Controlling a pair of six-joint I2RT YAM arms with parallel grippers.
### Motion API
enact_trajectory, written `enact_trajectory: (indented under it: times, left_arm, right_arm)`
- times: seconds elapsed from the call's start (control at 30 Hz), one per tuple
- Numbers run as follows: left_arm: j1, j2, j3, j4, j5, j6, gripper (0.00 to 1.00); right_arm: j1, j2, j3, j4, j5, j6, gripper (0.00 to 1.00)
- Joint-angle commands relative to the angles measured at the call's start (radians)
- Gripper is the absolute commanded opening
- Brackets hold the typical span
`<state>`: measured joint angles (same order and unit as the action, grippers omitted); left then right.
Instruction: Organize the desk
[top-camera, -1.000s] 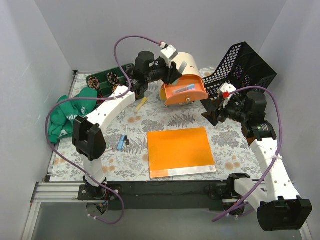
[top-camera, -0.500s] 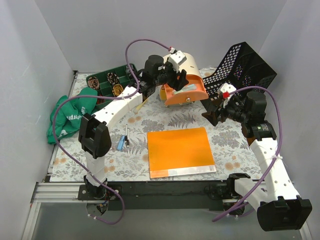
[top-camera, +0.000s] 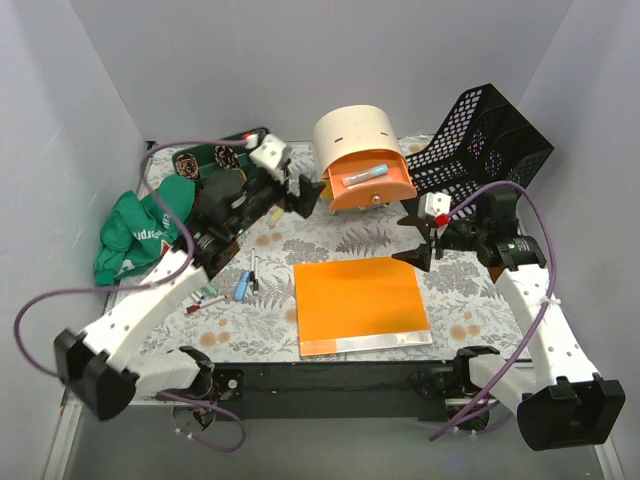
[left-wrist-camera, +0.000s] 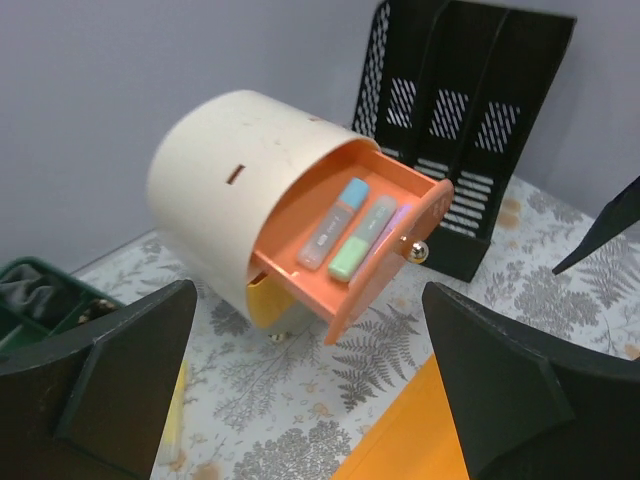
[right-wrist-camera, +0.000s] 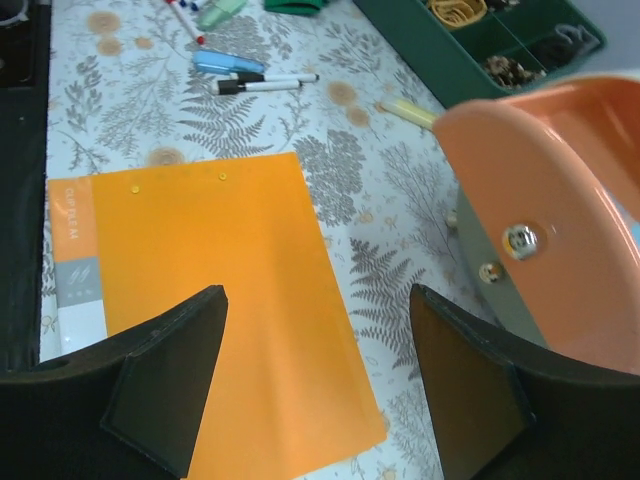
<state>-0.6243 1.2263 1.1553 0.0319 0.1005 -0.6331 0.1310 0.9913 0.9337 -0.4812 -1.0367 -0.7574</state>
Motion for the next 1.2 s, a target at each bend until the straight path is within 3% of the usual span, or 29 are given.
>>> enact_trajectory:
  times: [0.0,0.13,0.37,0.5,0.7,0.77,0.9,1.03,1.17]
  left_arm:
    - [0.018,-0.256,-0.186,-0.019,-0.136,-0.016,0.98]
    - [0.023,-0.48,-0.373,-0.099,-0.25,-0.027,0.98]
    - [0.023,-0.812,-0.604,-0.171,-0.427,-0.071,0.98]
    - [0.024,-0.831,-0.641,-0.199,-0.417,-0.109,0.98]
    - [0.026,-0.726,-0.602,-0.213,-0.357,-0.178,0.98]
    - [0.028,-0.671,-0.577,-0.217,-0.332,-0.195,0.98]
    - [0.044,-0.54,-0.523,-0.208,-0.257,-0.241,0.98]
    - [0.118,-0.361,-0.427,-0.213,-0.148,-0.309,0.98]
    - [0.222,-0.15,-0.281,-0.305,0.037,-0.381,0.98]
  right_arm:
    - [0.144,0.078,0.156,-0.12,0.021,-0.175,0.83]
    - [0.318,0.205,0.295,-0.244,0.142,-0.351,0.85]
    - [0.547,0.521,0.657,-0.335,0.38,-0.384,0.86]
    - [0.646,0.709,0.85,-0.326,0.505,-0.266,0.85]
    - [0.66,0.888,1.182,-0.295,0.738,-0.022,0.84]
    - [0.66,0.868,1.191,-0.267,0.806,0.044,0.83]
    - [0.631,0.755,1.06,-0.175,0.945,0.128,0.84]
    - [0.538,0.572,0.824,-0.053,0.871,0.217,0.84]
    - [0.364,0.352,0.589,0.048,0.724,0.289,0.84]
